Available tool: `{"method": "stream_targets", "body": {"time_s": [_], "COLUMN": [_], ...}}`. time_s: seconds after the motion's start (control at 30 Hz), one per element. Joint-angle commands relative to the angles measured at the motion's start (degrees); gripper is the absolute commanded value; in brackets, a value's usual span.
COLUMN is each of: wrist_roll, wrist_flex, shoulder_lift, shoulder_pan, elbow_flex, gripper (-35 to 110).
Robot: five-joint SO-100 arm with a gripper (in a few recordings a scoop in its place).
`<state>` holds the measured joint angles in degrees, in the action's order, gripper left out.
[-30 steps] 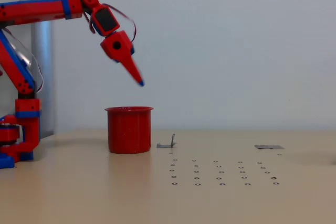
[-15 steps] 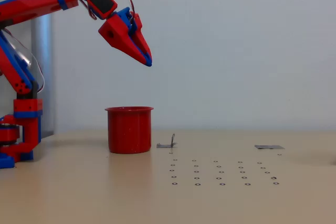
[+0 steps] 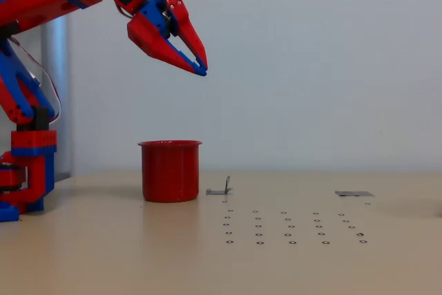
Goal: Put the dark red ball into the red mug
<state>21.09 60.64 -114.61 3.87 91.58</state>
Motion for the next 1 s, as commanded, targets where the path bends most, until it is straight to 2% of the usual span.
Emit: {"method": "stream_targets", "body": {"time_s": [0.0, 0.07, 0.23, 0.4, 0.73, 0.97], "wrist_roll": [-3.9, -7.7, -8.9, -11.9, -11.0, -11.3], "wrist_flex": [1.4, 3.6, 10.6, 11.3, 15.8, 13.9], "shoulder_lift": [-3.7, -3.3, -3.7, -6.9, -17.9, -30.0], "shoulder_pan": [2.1, 3.7, 5.0, 5.2, 4.4, 1.4], "elbow_flex": [-3.4, -3.2, 1.1, 7.9, 24.5, 37.5], "gripper": [-2, -2, -2, -2, -2, -2]}}
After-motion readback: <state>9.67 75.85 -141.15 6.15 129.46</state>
